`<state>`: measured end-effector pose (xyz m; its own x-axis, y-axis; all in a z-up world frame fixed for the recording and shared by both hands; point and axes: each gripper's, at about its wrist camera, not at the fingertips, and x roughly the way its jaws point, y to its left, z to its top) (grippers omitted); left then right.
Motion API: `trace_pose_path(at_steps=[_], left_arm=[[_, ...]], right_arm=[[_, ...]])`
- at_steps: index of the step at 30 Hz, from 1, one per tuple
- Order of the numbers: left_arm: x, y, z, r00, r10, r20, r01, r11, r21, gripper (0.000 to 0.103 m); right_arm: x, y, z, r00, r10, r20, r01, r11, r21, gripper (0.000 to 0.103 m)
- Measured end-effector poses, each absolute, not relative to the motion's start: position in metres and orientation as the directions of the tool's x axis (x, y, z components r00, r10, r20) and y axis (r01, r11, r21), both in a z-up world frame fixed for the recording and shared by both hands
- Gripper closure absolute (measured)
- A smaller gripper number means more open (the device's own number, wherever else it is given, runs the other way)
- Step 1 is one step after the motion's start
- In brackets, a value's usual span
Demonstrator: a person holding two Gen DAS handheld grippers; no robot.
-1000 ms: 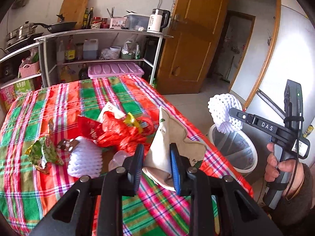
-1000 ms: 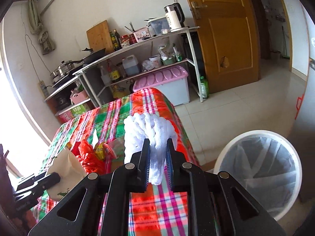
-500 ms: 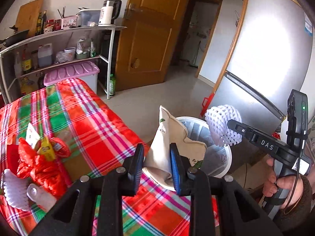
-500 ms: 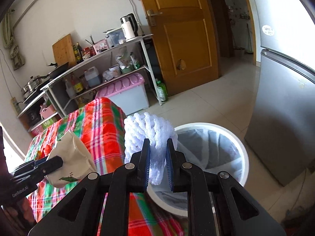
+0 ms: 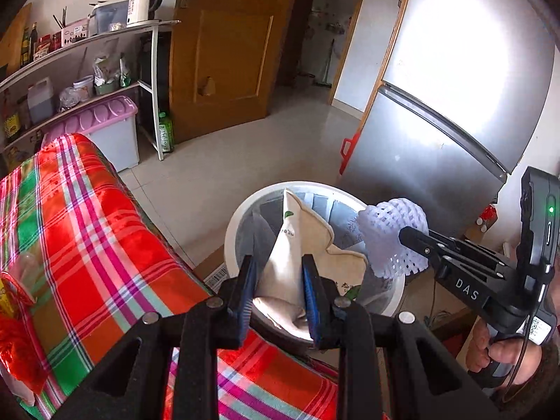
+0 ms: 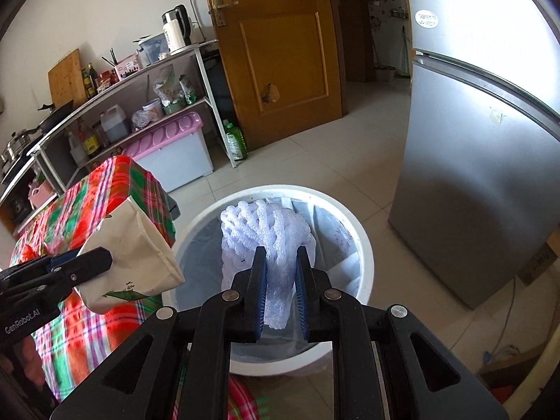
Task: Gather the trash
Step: 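Carry both held items to the white bin and open both tools over it, then move both tools back toward the trash on the table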
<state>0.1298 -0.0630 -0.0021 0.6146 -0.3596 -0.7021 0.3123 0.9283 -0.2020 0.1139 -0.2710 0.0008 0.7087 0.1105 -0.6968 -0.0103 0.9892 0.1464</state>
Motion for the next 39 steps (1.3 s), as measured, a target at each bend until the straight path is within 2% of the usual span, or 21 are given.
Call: trace_pose_path(at_steps=[8,10,12,14,16,21,23,25,39], left_arm=[[0.143,-0.072,-0.018,0.581,-0.345,-0.737,0.298,0.933,-0.202,0.076],[0.145,-0.074,-0.021,0.577,-0.338,-0.743,0.288,0.936,-0.203,0.075],[0.147,-0.075,-0.023,0.576,-0.326,-0.750,0.280,0.940,-0.194,0.068],[0.148,-0.074,-0.024,0.569,-0.332,-0.752,0.276,0.939,-0.206,0.054],[0.148,-0.073,-0.026,0.565,-0.332,-0.756,0.271,0.939,-0.210,0.054],[0.144,-0.071,-0.024,0.571,-0.312,-0.759,0.259,0.946,-0.194,0.052],[0.141,-0.069,-0.020,0.582,-0.297,-0.757,0.254,0.951,-0.178,0.044],[0.137,-0.068,-0.016,0.596,-0.293,-0.747,0.252,0.952,-0.172,0.040],[0.106,-0.045,0.015,0.670,-0.230,-0.706,0.205,0.971,-0.122,0.038]], right_arm=[[0.127,-0.276,-0.021,0.671,0.095,-0.736,-0.012,0.993,0.118,0.085],[0.130,-0.274,-0.026,0.656,0.102,-0.747,-0.020,0.993,0.118,0.082],[0.131,-0.271,-0.029,0.652,0.096,-0.752,-0.028,0.994,0.102,0.070],[0.130,-0.269,-0.030,0.654,0.092,-0.751,-0.036,0.995,0.091,0.060],[0.131,-0.269,-0.031,0.654,0.093,-0.751,-0.039,0.995,0.089,0.055],[0.131,-0.266,-0.029,0.660,0.082,-0.747,-0.033,0.996,0.080,0.054],[0.128,-0.265,-0.026,0.667,0.079,-0.741,-0.032,0.996,0.078,0.054],[0.126,-0.264,-0.023,0.673,0.074,-0.736,-0.023,0.997,0.079,0.054],[0.100,-0.249,0.003,0.722,0.068,-0.688,-0.021,0.997,0.076,0.054]])
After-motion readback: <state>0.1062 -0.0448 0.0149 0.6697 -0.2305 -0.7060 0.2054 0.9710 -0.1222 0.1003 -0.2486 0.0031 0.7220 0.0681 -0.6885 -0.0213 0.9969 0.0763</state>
